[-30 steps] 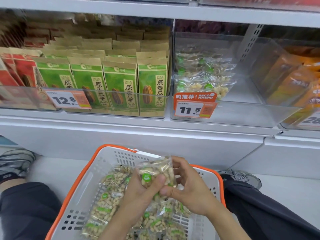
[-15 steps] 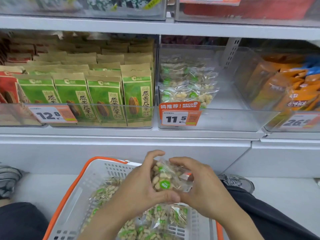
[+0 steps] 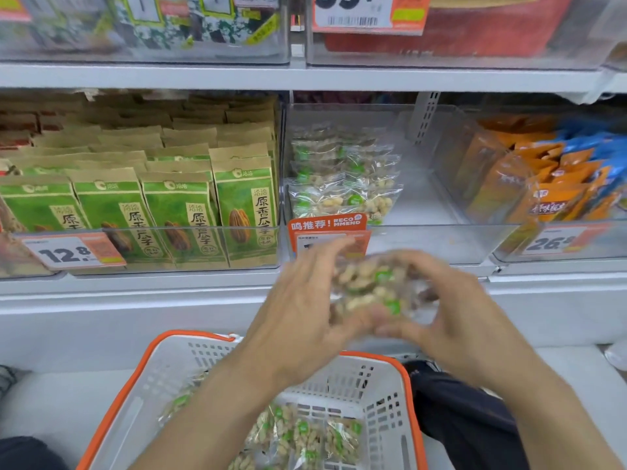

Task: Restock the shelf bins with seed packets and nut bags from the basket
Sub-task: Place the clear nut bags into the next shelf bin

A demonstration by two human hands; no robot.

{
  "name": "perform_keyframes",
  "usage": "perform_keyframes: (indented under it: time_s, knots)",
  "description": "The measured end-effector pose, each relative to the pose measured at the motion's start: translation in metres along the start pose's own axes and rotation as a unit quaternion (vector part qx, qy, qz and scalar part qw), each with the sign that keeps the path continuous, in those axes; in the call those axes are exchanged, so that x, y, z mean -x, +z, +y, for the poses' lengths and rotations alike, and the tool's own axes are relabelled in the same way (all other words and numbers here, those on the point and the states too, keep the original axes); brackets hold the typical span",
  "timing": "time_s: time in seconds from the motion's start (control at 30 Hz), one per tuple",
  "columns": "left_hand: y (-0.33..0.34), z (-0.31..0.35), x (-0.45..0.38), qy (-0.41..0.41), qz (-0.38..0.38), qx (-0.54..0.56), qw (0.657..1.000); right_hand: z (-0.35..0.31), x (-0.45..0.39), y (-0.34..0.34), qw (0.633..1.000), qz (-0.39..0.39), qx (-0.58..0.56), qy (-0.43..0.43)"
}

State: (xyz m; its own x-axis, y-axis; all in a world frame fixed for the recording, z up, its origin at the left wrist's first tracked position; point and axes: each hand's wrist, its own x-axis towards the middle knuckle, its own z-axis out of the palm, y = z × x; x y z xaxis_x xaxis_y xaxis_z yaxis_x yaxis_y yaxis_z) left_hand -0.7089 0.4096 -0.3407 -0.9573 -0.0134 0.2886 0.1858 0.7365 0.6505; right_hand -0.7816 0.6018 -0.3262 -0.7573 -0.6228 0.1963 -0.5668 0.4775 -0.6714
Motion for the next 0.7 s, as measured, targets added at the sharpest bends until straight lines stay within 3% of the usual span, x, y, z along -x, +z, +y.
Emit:
perform_keyframes:
  time_s: [0.1, 0.2, 0.3, 0.47, 0.6, 0.7]
  knots:
    - [-0.015, -0.009, -0.023, 0.055, 0.122, -0.019, 0.991, -0.011, -0.02, -0.045, 0.989, 0.128, 0.07, -0.038]
    - [-0.017, -0.026, -0.046, 0.049, 0.103, -0.141, 0.983, -0.013, -0.05, -0.083, 0.965, 0.181, 0.19, -0.015]
    - [-0.005, -0.035, -0.053, 0.042, 0.051, -0.246, 0.967, -0.006, -0.086, -0.094, 0.951, 0.112, 0.29, 0.007]
    - [-0.002, -0.042, -0.05, 0.06, 0.082, -0.195, 0.976, -0.002, -0.123, -0.084, 0.936, -0.045, 0.346, 0.049]
    - [-0.002, -0.044, -0.051, 0.06, 0.083, -0.185, 0.977, -0.007, -0.143, -0.07, 0.926, -0.124, 0.348, 0.073]
    - [-0.003, -0.044, -0.051, 0.062, 0.081, -0.174, 0.979, -0.007, -0.146, -0.07, 0.939, -0.201, 0.251, 0.122]
